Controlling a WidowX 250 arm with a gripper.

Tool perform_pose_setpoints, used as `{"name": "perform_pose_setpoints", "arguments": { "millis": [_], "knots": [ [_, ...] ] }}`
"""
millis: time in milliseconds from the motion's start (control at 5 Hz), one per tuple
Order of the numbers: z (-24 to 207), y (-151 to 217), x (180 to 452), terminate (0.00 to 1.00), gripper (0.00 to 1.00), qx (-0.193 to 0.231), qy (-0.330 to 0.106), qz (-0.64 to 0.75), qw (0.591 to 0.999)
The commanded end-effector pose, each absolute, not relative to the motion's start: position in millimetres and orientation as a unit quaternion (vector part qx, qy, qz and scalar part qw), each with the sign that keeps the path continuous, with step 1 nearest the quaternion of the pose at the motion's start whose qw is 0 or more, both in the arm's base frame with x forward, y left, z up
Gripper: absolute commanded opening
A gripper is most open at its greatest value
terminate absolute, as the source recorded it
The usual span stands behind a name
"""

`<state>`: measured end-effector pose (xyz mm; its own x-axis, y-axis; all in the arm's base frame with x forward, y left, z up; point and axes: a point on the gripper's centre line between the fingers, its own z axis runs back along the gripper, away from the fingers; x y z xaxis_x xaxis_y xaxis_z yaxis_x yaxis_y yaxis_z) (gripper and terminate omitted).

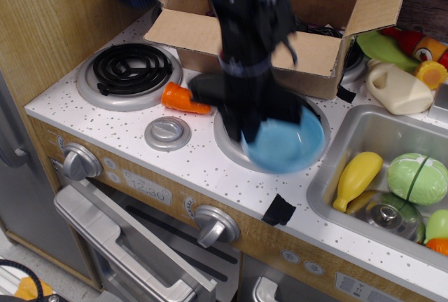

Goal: Pick up bowl and put in small4fbox

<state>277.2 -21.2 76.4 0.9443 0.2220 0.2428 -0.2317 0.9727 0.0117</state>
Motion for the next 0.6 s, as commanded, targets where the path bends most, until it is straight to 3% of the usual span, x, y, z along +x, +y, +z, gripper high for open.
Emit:
{"name": "perform_pose_setpoints", "arguments": {
  "millis": [0, 200, 400],
  "knots": [
    [150, -11, 309, 0.0, 0.0, 0.063, -0.167, 0.078, 0.981],
    [175, 2, 325, 0.0, 0.0, 0.095, -0.183, 0.037, 0.978],
    [184, 24, 351, 0.0, 0.0, 0.101, -0.186, -0.009, 0.977]
  ]
}}
